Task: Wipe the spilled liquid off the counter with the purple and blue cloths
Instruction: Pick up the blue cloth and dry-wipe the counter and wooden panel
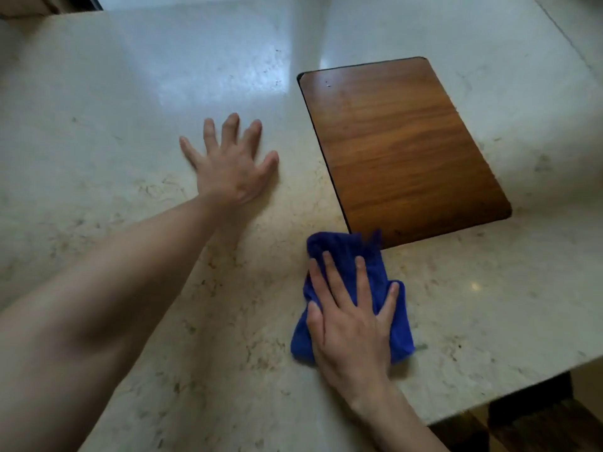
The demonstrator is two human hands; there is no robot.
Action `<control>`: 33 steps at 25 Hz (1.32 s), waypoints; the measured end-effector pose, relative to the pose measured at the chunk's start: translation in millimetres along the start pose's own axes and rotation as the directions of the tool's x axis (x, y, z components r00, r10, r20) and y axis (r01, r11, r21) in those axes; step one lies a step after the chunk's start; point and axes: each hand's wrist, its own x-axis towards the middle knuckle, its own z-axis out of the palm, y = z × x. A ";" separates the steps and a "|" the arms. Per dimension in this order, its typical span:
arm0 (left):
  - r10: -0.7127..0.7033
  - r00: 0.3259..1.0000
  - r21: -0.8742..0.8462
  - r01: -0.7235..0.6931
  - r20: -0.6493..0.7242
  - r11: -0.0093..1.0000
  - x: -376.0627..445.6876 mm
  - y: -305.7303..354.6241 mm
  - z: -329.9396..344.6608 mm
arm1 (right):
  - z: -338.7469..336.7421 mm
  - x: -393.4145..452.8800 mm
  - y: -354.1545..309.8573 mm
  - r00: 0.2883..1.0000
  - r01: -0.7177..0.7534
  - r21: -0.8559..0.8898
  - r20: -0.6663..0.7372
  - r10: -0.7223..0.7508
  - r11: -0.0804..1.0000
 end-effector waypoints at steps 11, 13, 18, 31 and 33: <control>0.238 0.971 0.081 -0.240 0.037 0.967 14.2 -72.8 -20.4 | -40.2 403.8 -56.7 0.997 -0.059 0.095 -0.037 0.063 0.994; 0.269 0.963 0.077 -0.269 0.001 0.960 14.4 -72.8 -14.0 | -55.4 476.7 -61.8 0.999 -0.046 0.100 -0.008 0.047 0.994; 0.309 0.945 0.068 -0.303 -0.106 0.950 17.1 -75.7 -9.2 | -75.8 598.8 -98.9 0.998 0.048 0.088 0.037 -0.051 0.995; 0.217 0.970 -0.141 -0.231 -0.108 0.963 21.5 -79.3 -21.1 | -45.7 418.4 -103.8 0.860 0.494 0.061 0.113 -0.497 0.868; 0.200 0.967 -0.136 -0.221 -0.156 0.966 21.0 -78.0 -19.2 | -37.9 341.1 -91.3 0.882 0.457 0.059 0.097 -0.461 0.887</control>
